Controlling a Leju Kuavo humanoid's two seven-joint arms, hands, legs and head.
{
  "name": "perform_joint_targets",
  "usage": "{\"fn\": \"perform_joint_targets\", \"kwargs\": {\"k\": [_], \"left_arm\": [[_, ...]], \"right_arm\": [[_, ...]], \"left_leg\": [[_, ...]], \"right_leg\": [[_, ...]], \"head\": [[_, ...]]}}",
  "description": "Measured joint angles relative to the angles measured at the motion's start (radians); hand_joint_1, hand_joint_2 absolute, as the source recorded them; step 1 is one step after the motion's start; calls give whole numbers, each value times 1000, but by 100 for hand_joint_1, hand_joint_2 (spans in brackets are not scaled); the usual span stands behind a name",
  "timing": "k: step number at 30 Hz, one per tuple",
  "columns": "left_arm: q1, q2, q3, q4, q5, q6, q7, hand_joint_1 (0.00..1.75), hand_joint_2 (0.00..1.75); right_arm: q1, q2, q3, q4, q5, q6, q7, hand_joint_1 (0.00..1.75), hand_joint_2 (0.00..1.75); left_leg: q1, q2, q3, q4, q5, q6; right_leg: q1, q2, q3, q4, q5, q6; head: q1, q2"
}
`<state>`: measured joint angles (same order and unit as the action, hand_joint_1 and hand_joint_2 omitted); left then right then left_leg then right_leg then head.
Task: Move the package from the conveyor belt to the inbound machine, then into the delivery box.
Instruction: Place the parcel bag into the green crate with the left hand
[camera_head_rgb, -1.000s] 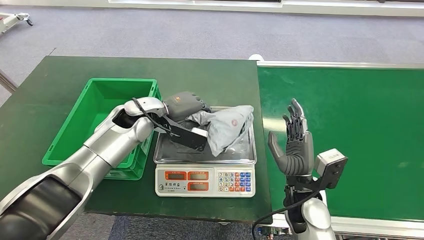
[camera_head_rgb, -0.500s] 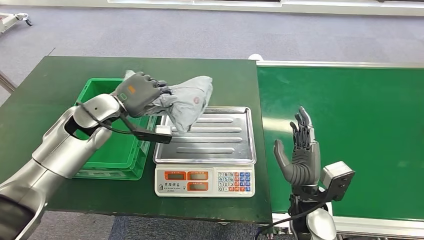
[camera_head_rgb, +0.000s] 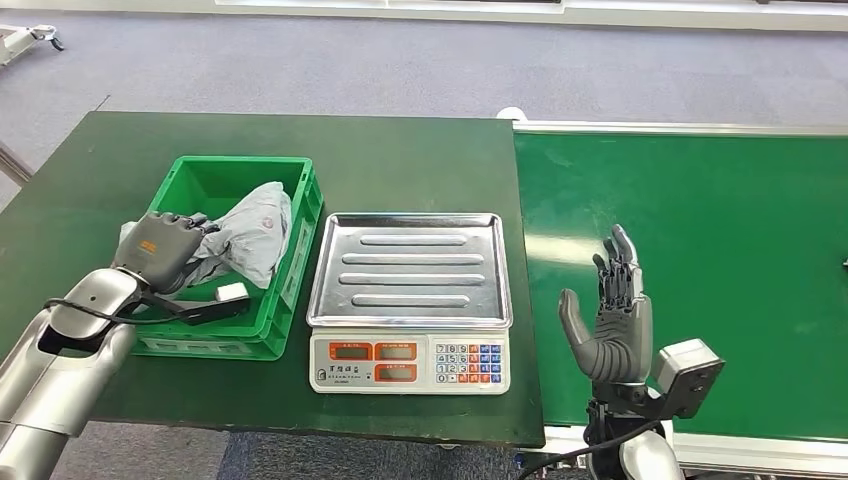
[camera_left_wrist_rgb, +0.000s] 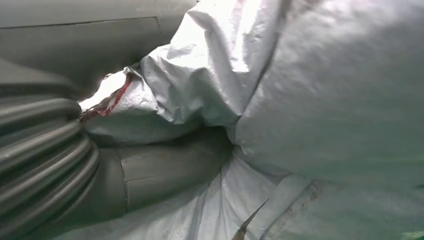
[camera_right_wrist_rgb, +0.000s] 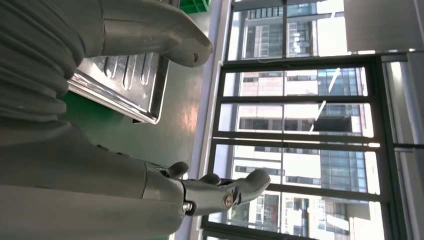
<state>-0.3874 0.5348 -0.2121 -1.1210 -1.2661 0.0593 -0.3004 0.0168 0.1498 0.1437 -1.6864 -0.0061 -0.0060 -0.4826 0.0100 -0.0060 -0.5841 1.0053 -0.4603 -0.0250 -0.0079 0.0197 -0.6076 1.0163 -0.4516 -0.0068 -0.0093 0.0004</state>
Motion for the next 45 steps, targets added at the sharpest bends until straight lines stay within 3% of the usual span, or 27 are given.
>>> {"fn": "perform_joint_targets", "kwargs": {"k": [2, 6, 10, 20, 24, 28, 32, 35, 40, 42, 45], "left_arm": [[3, -1, 22, 16, -2, 2, -5, 115, 175], [-2, -14, 50, 65, 3, 21, -18, 115, 175], [-5, -26, 59, 92, 3, 28, -20, 0, 175], [-68, -85, 64, 167, 12, 56, -12, 0, 175], [-87, -117, 65, 180, 68, 65, -25, 0, 0], [-88, -153, 73, 161, 200, 34, -60, 0, 0], [-87, -189, 98, 107, 400, -59, -97, 0, 0], [-77, -212, 120, 53, 611, -218, -127, 0, 0], [0, -258, 142, -98, 1150, -595, -112, 0, 0], [37, -298, 140, -151, 1330, -661, -74, 0, 0], [70, -370, 125, -177, 1490, -683, -38, 0, 0]], "right_arm": [[4, 1, 0, -5, 0, -7, 0, 0, 175], [18, 1, 0, -22, -2, -16, 0, 0, 175], [22, 1, -1, -28, -2, -16, 0, 0, 175], [25, 1, -1, -33, 5, -33, 3, 0, 175], [25, 1, -1, -33, 6, -42, 4, 0, 175], [24, 2, -1, -33, 6, -47, 6, 0, 175], [19, 2, -1, -31, 7, -48, 9, 0, 175], [7, 1, 0, -22, 14, -48, 18, 0, 175], [-67, 1, 17, 55, 36, -45, 55, 0, 175], [-107, 1, 30, 98, 49, -46, 77, 0, 175], [-154, 1, 51, 163, 69, -50, 108, 0, 175]], "left_leg": [[0, 0, 0, 0, 0, 0], [0, 1, 1, 0, 0, 0], [0, 1, 1, 0, 0, 0], [1, 0, 1, 0, 1, -1], [0, 0, 1, 0, 1, -1], [0, 0, 1, 0, 1, -1], [0, -1, 0, 0, 1, -1], [0, -1, 0, 0, 1, -1], [0, 0, 1, 0, 1, -1], [0, -1, 1, 1, 1, -1], [0, -3, 0, 1, 1, 0]], "right_leg": [[0, 0, 0, 0, 0, 0], [0, 0, 0, 0, 1, -1], [0, 0, 0, 0, 1, -1], [0, -1, 0, 0, 1, -1], [0, -1, 0, 0, 2, -1], [0, -1, 0, 0, 2, -1], [0, -2, 1, 0, 2, -1], [-1, -1, 1, 0, 2, -1], [-1, -1, 1, 0, 2, -1], [-1, -2, 1, 0, 2, -1], [-2, -3, 2, 0, 2, -1]], "head": [[0, 0], [0, 0], [0, 0], [0, 0], [0, 0], [0, 0], [0, 0], [0, 0], [0, 0], [0, 0], [0, 0]]}}
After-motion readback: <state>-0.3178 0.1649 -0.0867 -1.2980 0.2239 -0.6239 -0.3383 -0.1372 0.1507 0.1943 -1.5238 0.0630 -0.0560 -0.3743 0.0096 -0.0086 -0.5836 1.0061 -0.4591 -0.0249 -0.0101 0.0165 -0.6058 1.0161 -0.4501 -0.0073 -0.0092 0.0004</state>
